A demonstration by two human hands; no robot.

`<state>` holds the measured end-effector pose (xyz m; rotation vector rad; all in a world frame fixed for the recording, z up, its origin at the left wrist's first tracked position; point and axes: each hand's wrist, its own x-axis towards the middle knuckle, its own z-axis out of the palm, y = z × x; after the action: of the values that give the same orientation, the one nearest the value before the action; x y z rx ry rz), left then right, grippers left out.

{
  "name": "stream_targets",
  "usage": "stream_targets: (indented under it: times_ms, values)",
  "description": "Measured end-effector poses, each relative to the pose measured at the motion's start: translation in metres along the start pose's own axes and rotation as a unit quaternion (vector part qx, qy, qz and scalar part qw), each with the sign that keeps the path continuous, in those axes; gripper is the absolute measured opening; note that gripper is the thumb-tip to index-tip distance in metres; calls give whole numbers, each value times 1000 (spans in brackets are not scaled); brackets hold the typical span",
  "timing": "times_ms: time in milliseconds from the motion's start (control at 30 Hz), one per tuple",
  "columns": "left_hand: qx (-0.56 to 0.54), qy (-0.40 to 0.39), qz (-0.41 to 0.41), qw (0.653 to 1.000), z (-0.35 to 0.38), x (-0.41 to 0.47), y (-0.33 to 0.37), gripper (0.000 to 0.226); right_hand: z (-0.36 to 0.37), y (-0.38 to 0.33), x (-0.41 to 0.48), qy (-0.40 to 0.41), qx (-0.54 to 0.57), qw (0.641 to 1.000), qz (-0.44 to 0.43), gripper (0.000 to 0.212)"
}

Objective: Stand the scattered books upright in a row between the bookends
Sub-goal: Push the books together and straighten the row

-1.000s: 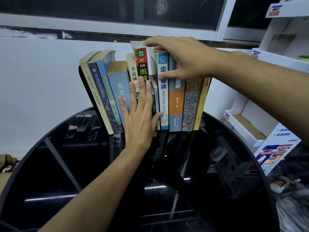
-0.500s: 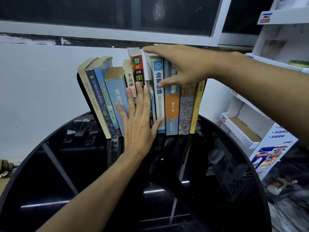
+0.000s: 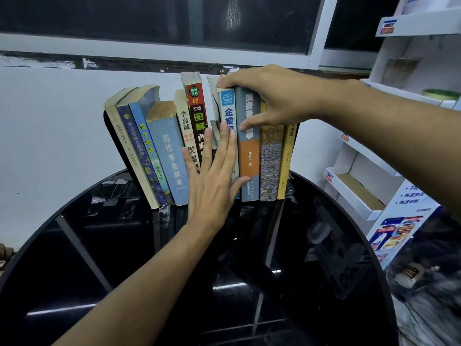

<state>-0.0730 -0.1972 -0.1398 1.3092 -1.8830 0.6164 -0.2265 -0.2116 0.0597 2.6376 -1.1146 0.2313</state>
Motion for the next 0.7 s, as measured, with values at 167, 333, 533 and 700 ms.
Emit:
stream_targets:
  times_ms: [167,333,533,700]
  values:
    - [-2,10,6,1000,2,-1,-1,98,4,1,0,18,5,1000,1,70]
    - [3,19,5,1000,5,0,-2,97,6,1,1,35,1,999,0,68]
    - [9,24,0,1000,7,0,-2,93,10,3,2,50,3,999,3,67]
    - [21,28,-6,999,11,0,0,95,12,3,2,59,1,998,-4,66]
